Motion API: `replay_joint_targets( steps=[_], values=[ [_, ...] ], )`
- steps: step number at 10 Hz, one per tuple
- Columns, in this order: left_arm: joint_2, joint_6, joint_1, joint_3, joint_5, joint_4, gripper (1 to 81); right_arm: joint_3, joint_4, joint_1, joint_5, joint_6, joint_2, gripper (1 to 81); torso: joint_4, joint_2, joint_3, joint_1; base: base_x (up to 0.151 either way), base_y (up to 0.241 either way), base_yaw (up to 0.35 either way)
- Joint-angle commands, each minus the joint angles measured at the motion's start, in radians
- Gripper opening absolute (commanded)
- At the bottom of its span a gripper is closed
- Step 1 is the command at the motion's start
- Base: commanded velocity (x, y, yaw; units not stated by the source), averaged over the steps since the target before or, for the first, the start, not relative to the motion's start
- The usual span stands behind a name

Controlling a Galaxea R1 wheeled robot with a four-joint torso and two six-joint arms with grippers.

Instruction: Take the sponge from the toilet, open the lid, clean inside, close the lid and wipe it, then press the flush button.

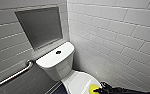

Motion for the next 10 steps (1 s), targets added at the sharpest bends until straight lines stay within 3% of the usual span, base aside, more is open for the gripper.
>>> replay_joint_targets(
  steps=[1, 6, 7, 8, 10],
  values=[
    [0.000, 0.006, 0.035, 0.012, 0.073, 0.009, 81.1, 0.032, 0.023, 0.102, -0.036, 0.002, -0.004, 81.1, 0.000, 0.000, 0.000, 0.000, 0.000, 0.000, 0.000],
    [0.002, 0.006, 0.035, 0.012, 0.073, 0.009, 81.1, -0.003, 0.018, 0.051, -0.035, 0.002, 0.009, 81.1, 0.000, 0.000, 0.000, 0.000, 0.000, 0.000, 0.000],
    [0.002, 0.006, 0.035, 0.012, 0.073, 0.009, 81.1, -0.011, 0.014, 0.047, -0.035, 0.000, 0.017, 81.1, 0.000, 0.000, -0.095, 0.000, 0.000, 0.000, 0.000],
    [0.002, 0.006, 0.034, 0.012, 0.073, 0.008, 81.1, -0.023, 0.012, 0.042, -0.033, -0.001, 0.031, 81.1, 0.000, -0.001, -0.008, 0.000, 0.000, 0.000, 0.000],
    [-0.001, 0.006, 0.037, 0.012, 0.075, 0.008, 81.1, -0.051, 0.011, 0.028, -0.013, -0.012, 0.066, 81.1, 0.000, -0.001, -0.043, 0.000, 0.000, 0.000, 0.000]
  ],
)
